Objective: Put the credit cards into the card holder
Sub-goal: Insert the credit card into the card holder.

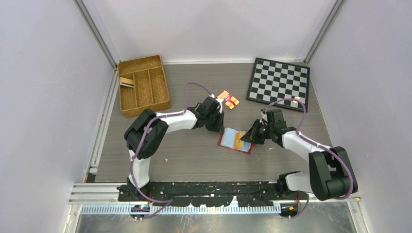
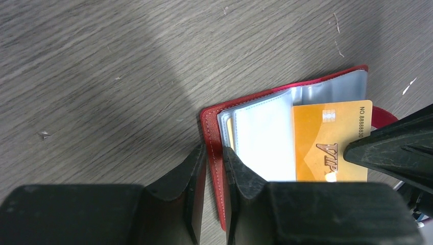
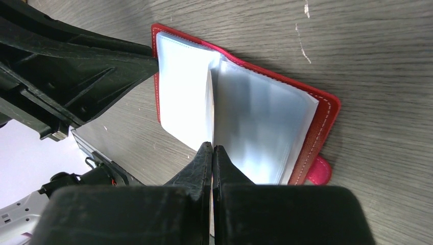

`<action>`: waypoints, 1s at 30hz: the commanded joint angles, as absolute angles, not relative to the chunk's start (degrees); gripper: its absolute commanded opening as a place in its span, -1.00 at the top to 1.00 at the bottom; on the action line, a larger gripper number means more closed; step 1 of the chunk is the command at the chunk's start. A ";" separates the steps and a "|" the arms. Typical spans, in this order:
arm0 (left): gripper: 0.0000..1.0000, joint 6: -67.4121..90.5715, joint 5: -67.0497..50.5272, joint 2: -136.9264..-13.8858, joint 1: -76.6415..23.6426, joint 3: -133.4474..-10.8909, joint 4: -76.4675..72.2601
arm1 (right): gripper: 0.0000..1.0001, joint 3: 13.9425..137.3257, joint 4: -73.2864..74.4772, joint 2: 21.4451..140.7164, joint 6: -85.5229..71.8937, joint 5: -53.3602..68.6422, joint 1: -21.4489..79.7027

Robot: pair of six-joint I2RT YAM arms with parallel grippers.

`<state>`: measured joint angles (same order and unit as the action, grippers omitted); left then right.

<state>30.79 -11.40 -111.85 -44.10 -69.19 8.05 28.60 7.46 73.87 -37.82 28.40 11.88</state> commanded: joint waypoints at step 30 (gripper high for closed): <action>-0.13 30.50 -13.14 -111.08 -44.47 -67.78 9.69 | 0.99 27.88 8.31 71.75 -37.62 31.25 11.41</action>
